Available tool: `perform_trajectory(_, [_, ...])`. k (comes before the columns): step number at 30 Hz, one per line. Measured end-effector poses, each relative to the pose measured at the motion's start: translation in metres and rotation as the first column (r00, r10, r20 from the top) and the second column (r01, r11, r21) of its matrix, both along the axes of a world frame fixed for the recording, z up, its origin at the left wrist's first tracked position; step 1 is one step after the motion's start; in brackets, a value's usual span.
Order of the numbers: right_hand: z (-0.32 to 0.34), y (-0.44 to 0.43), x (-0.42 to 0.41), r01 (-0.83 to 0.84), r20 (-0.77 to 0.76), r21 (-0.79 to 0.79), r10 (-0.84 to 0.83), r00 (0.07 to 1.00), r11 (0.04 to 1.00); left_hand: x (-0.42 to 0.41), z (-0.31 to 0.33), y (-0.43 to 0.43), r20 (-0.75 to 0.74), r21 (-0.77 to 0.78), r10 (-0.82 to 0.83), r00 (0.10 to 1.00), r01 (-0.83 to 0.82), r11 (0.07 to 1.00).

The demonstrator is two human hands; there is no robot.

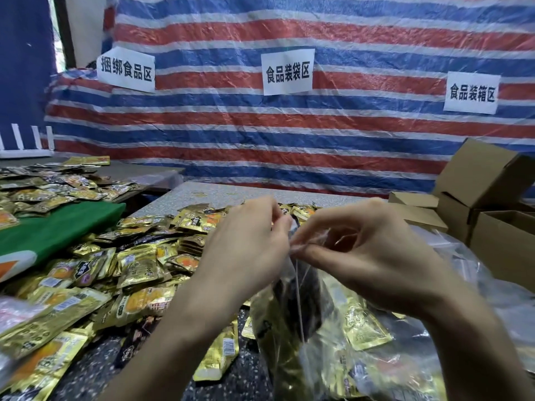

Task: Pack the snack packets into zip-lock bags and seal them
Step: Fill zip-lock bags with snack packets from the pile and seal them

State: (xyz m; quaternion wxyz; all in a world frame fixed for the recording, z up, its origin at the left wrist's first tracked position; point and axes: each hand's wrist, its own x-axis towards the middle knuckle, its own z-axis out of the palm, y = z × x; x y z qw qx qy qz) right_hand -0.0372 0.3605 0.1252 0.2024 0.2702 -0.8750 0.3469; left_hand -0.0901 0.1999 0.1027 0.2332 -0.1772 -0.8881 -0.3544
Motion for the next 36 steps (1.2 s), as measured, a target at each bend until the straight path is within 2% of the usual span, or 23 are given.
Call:
perform_trajectory(2, [-0.001, 0.001, -0.001, 0.020, -0.020, 0.008, -0.020, 1.000, 1.000, -0.006, 0.000, 0.001, 0.127, 0.012, -0.173, 0.977, 0.173, 0.985])
perform_trajectory(5, [-0.001, 0.006, -0.003, 0.098, -0.057, 0.049, -0.095, 0.994, 0.994, -0.008, 0.006, -0.006, 0.285, 0.057, -0.393, 0.874, 0.394, 0.917])
perform_trajectory(8, [0.000, 0.009, -0.004, 0.179, -0.080, 0.074, -0.173, 0.982, 0.981, -0.012, 0.010, -0.024, 0.275, -0.101, -0.483, 0.832, 0.524, 0.846])
perform_trajectory(10, [0.001, 0.009, -0.004, 0.214, -0.096, 0.080, -0.206, 0.974, 0.974, -0.015, 0.012, -0.036, 0.247, -0.128, -0.540, 0.804, 0.580, 0.805])
perform_trajectory(12, [0.003, 0.008, -0.001, 0.198, -0.063, 0.118, -0.192, 0.979, 0.973, -0.019, 0.012, -0.045, 0.234, -0.098, -0.559, 0.796, 0.591, 0.801])
perform_trajectory(14, [0.004, 0.010, 0.002, 0.153, 0.081, 0.203, -0.173, 0.982, 0.967, -0.022, 0.012, -0.049, 0.232, -0.072, -0.579, 0.782, 0.607, 0.791])
perform_trajectory(17, [0.005, 0.016, 0.002, 0.096, 0.323, 0.336, -0.210, 0.923, 0.937, -0.019, 0.012, -0.047, 0.224, -0.037, -0.634, 0.740, 0.657, 0.753])
perform_trajectory(20, [0.002, 0.020, -0.002, 0.102, 0.400, 0.339, -0.241, 0.884, 0.935, -0.015, 0.013, -0.048, 0.229, -0.040, -0.672, 0.705, 0.696, 0.717])
perform_trajectory(24, [0.001, 0.020, -0.006, 0.137, 0.378, 0.341, -0.270, 0.885, 0.930, -0.007, 0.019, -0.051, 0.239, -0.065, -0.685, 0.688, 0.715, 0.696])
perform_trajectory(29, [0.006, 0.021, 0.005, 0.185, 0.240, 0.321, -0.269, 0.933, 0.929, -0.004, 0.023, -0.058, 0.140, -0.128, -0.623, 0.770, 0.638, 0.759])
perform_trajectory(33, [0.012, 0.021, 0.015, 0.215, 0.097, 0.323, -0.258, 0.961, 0.922, -0.006, 0.023, -0.066, 0.096, -0.189, -0.505, 0.858, 0.514, 0.837])
perform_trajectory(36, [0.015, 0.021, 0.015, 0.222, 0.078, 0.320, -0.259, 0.963, 0.921, -0.009, 0.026, -0.074, 0.185, -0.213, -0.435, 0.881, 0.468, 0.858])
